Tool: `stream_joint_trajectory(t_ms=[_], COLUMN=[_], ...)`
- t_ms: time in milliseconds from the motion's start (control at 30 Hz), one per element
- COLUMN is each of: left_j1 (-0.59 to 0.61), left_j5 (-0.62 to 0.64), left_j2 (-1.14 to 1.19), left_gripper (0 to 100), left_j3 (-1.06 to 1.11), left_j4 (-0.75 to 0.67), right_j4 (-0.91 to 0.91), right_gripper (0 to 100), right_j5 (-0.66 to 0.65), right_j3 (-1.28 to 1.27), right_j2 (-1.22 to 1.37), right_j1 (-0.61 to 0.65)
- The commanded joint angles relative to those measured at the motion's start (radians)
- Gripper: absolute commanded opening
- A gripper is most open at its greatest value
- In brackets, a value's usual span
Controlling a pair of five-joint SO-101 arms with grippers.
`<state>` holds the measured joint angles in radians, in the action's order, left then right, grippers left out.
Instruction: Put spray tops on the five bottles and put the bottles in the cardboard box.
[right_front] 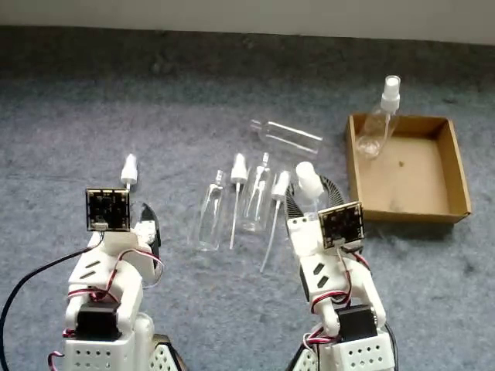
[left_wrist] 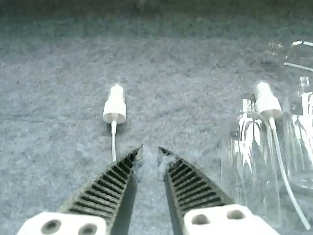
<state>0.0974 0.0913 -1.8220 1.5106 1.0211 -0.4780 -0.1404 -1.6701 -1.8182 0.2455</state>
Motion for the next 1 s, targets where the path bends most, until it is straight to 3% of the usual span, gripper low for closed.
stream_joint_trajectory(t_ms=[0, 367, 667, 967], left_j1=[0.012, 0.007, 0.007, 0.007], left_j5=[0.000, -0.003, -0.003, -0.003], left_j2=[-0.008, -0.008, -0.008, -0.008], left_gripper=[1, 1, 1, 1], left_j3=[0.047, 0.120, 0.127, 0.128], left_j4=[0.000, 0.000, 0.002, 0.005], right_j4=[0.015, 0.088, 0.087, 0.090], right_gripper=[10.5, 10.5, 10.5, 10.5], right_j5=[-0.008, -0.014, -0.015, -0.008], right_j3=[-0.085, 0.104, 0.320, 0.595], right_j2=[-0.022, -0.021, -0.004, 0.481], right_j1=[-0.108, -0.387, -0.475, -0.582])
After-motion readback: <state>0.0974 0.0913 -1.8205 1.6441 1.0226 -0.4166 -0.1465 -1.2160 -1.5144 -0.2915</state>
